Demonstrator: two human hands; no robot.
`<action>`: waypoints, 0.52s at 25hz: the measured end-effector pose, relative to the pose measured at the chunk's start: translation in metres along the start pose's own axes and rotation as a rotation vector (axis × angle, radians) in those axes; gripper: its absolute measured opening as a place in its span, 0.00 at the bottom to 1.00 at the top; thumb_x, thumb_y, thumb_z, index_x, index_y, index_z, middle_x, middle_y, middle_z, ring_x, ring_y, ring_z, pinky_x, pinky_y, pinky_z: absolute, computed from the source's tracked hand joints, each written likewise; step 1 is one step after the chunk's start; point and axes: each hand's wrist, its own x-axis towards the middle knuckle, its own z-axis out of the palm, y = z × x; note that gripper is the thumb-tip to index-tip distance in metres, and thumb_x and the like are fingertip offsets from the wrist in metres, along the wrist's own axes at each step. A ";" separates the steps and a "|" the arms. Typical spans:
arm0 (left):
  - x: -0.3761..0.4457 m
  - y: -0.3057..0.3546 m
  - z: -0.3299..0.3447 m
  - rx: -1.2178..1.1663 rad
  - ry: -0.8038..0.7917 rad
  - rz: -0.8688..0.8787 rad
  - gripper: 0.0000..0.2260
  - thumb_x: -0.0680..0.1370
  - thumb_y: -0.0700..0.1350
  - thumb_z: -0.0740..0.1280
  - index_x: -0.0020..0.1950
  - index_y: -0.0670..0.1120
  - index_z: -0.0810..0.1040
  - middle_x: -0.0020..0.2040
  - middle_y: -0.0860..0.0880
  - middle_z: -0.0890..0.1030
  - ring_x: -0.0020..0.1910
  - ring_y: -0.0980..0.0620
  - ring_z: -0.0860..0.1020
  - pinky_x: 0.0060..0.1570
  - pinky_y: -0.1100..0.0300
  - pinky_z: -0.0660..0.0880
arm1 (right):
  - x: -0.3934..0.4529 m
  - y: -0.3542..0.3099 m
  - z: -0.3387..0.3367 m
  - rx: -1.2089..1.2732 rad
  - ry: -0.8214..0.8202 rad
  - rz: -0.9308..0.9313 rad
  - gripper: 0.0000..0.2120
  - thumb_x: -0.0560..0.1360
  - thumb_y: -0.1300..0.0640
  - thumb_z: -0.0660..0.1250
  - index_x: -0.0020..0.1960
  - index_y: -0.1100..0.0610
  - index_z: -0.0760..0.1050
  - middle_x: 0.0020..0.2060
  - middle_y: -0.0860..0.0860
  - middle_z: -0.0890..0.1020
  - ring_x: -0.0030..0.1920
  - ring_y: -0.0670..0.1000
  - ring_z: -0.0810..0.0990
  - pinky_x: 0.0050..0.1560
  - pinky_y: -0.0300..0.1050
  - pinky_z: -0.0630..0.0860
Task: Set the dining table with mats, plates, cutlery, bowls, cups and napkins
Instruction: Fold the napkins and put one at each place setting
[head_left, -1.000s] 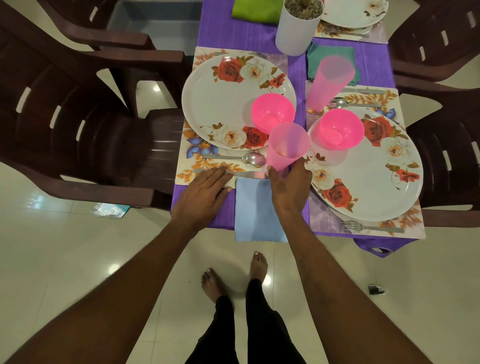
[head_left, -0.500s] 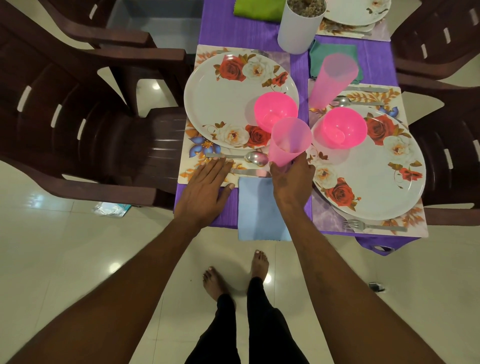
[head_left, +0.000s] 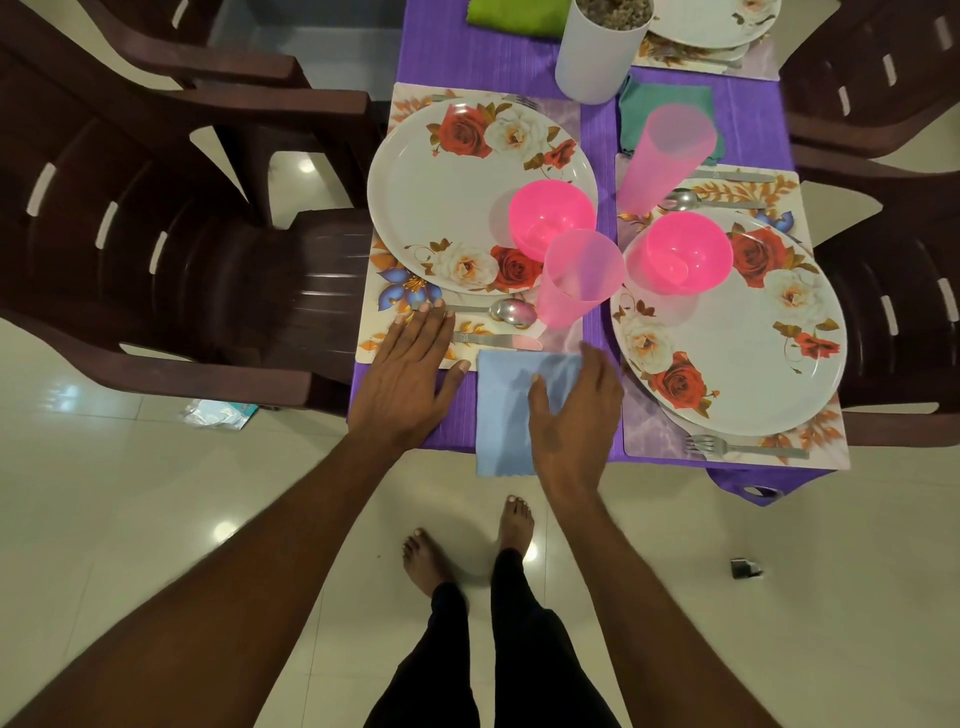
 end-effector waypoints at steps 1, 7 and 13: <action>-0.001 0.000 0.000 -0.002 0.003 0.022 0.30 0.85 0.62 0.45 0.84 0.50 0.50 0.83 0.50 0.51 0.83 0.52 0.48 0.81 0.51 0.46 | -0.014 0.002 0.000 -0.070 -0.044 -0.053 0.31 0.81 0.42 0.63 0.79 0.54 0.62 0.77 0.55 0.66 0.77 0.55 0.62 0.77 0.56 0.61; -0.006 0.002 -0.001 -0.033 -0.004 0.053 0.27 0.85 0.59 0.47 0.82 0.50 0.59 0.81 0.51 0.60 0.81 0.52 0.55 0.79 0.56 0.47 | -0.046 0.019 0.012 -0.382 -0.220 -0.212 0.33 0.82 0.36 0.55 0.83 0.47 0.51 0.83 0.51 0.50 0.82 0.55 0.45 0.80 0.59 0.45; -0.009 0.003 -0.002 -0.016 0.030 0.027 0.26 0.85 0.59 0.50 0.81 0.49 0.62 0.80 0.50 0.64 0.80 0.50 0.59 0.78 0.56 0.49 | -0.050 0.015 0.018 -0.438 -0.193 -0.201 0.33 0.83 0.36 0.51 0.83 0.48 0.49 0.83 0.53 0.48 0.82 0.57 0.44 0.80 0.62 0.47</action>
